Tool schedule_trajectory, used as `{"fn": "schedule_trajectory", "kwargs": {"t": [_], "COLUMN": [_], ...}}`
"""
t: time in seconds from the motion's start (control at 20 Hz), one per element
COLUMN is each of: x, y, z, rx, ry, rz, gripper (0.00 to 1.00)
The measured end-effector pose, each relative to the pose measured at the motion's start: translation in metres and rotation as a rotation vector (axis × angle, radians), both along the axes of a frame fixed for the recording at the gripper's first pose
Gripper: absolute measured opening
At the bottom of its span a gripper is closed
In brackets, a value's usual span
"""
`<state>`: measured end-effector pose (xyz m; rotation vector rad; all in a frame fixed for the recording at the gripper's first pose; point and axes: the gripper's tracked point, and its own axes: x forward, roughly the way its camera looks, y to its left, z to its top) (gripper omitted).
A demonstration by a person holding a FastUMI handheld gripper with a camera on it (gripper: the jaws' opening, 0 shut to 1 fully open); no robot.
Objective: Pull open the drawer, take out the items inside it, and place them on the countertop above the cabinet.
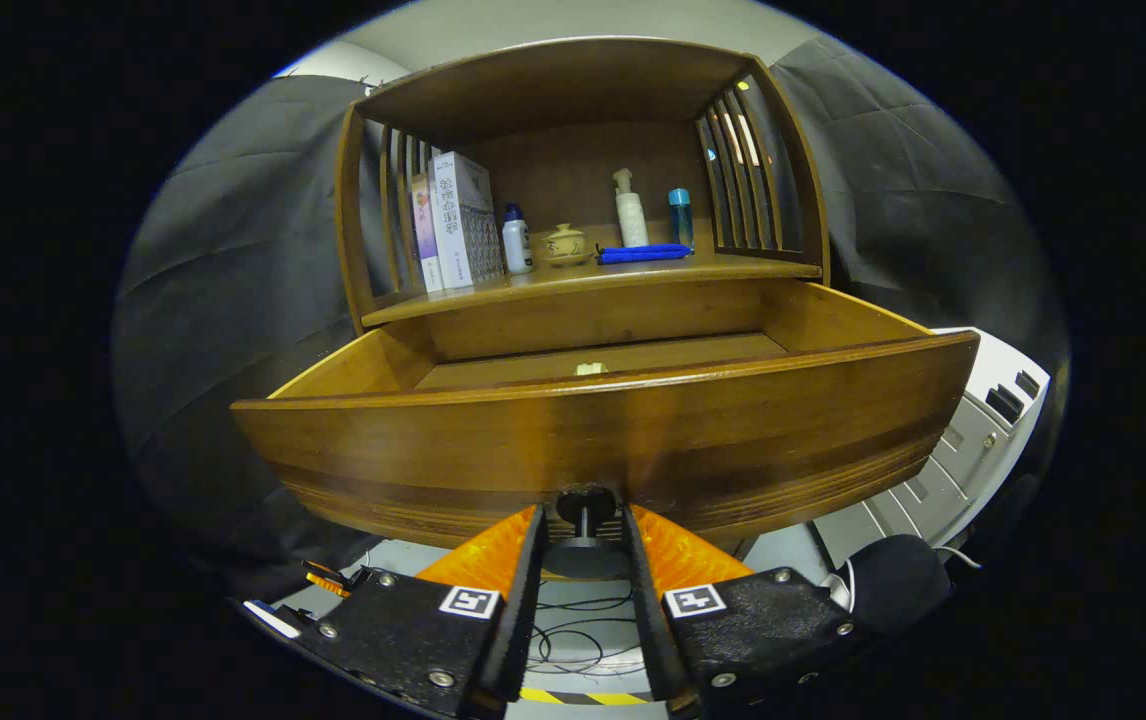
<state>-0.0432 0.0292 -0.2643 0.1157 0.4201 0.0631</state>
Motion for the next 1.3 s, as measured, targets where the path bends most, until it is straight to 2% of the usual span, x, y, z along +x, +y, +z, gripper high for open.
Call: {"fn": "schedule_trajectory", "kwargs": {"t": [0.05, 0.2, 0.3, 0.5, 0.75, 1.0, 1.3], "x": [0.0, 0.0, 0.003, 0.017, 0.054, 0.092, 0.13], "y": [0.001, 0.002, -0.01, -0.033, -0.042, -0.05, -0.049], "z": [0.008, 0.05, 0.08, 0.118, 0.154, 0.144, 0.109], "rx": [0.022, 0.103, 0.119, 0.049, 0.03, -0.094, -0.16], "ry": [-0.017, -0.103, -0.158, -0.194, -0.211, -0.12, 0.056], "rz": [0.009, 0.043, 0.021, -0.018, -0.058, -0.069, -0.116], "gripper": [0.48, 0.77, 0.96, 0.95, 0.95, 0.96, 0.96]}}
